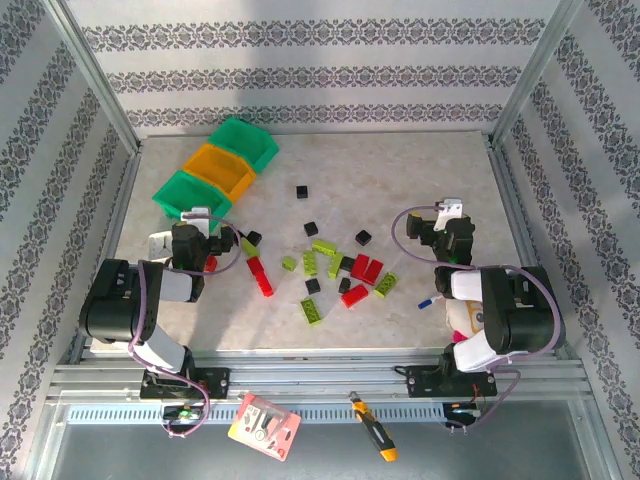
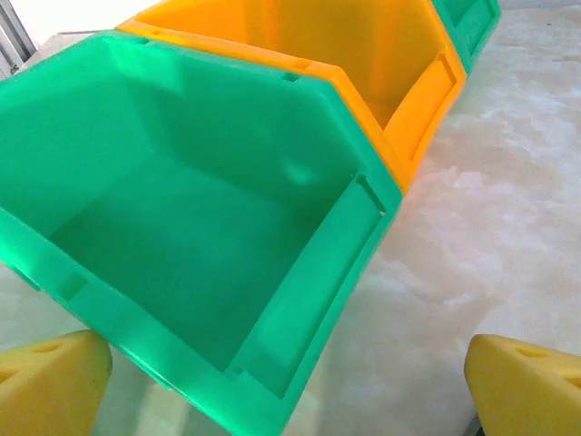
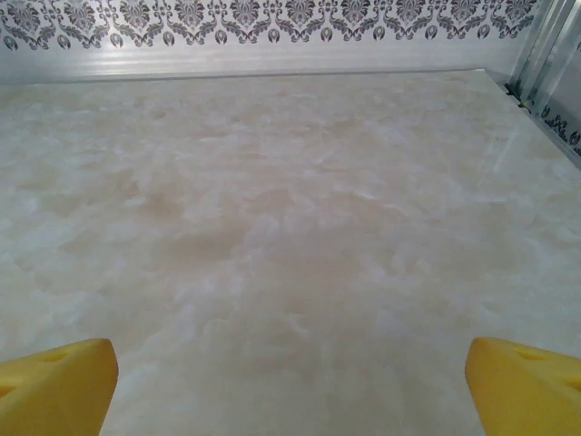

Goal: Sort the legos into containers by color
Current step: Move the container to the top-center of the table.

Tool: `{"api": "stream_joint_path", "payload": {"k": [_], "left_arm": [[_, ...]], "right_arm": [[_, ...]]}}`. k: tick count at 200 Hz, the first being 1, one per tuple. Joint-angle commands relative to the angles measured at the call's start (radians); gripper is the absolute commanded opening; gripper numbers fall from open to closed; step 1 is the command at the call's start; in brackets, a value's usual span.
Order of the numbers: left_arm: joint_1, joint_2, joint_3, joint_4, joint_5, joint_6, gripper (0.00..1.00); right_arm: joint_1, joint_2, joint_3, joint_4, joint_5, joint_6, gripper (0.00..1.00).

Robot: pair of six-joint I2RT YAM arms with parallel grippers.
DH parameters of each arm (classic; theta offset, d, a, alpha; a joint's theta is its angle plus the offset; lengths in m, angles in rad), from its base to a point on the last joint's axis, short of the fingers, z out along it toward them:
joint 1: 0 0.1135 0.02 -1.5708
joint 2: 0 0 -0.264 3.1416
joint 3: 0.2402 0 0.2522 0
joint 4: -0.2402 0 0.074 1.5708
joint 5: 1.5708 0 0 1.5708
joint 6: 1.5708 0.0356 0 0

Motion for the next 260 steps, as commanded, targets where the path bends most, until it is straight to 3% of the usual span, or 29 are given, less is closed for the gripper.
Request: {"api": "stream_joint_path", "payload": {"k": [1, 121, 158, 187, 214, 260], "left_arm": [[0.002, 0.002, 0.003, 0.042, 0.01, -0.006, 0.99], [0.002, 0.003, 0.004, 0.04, 0.01, -0.005, 0.99], [-0.01, -0.058, -0.021, 0.043, -0.08, -0.017, 0.99], [-0.047, -0.212, -0.022, -0.08, -0.17, -0.006, 0.99], [-0.079, -0.365, 0.021, -0.293, -0.222, -0.046, 0.99], [-0.227, -0.484, 0.17, -0.629, -0.359, -0.146, 0.99]], "right_arm": [[0.011, 0.009, -0.006, 0.034, 0.009, -0.011, 0.98], [0.011, 0.009, -0.006, 0.036, 0.009, -0.012, 0.98], [0.011, -0.007, -0.012, 0.037, -0.01, -0.017, 0.98], [0.012, -0.102, -0.007, -0.052, -0.001, -0.015, 0.98], [0.018, -0.212, 0.006, -0.195, 0.01, -0.002, 0.98], [0.068, -0.382, 0.045, -0.41, -0.014, 0.015, 0.98]]}}
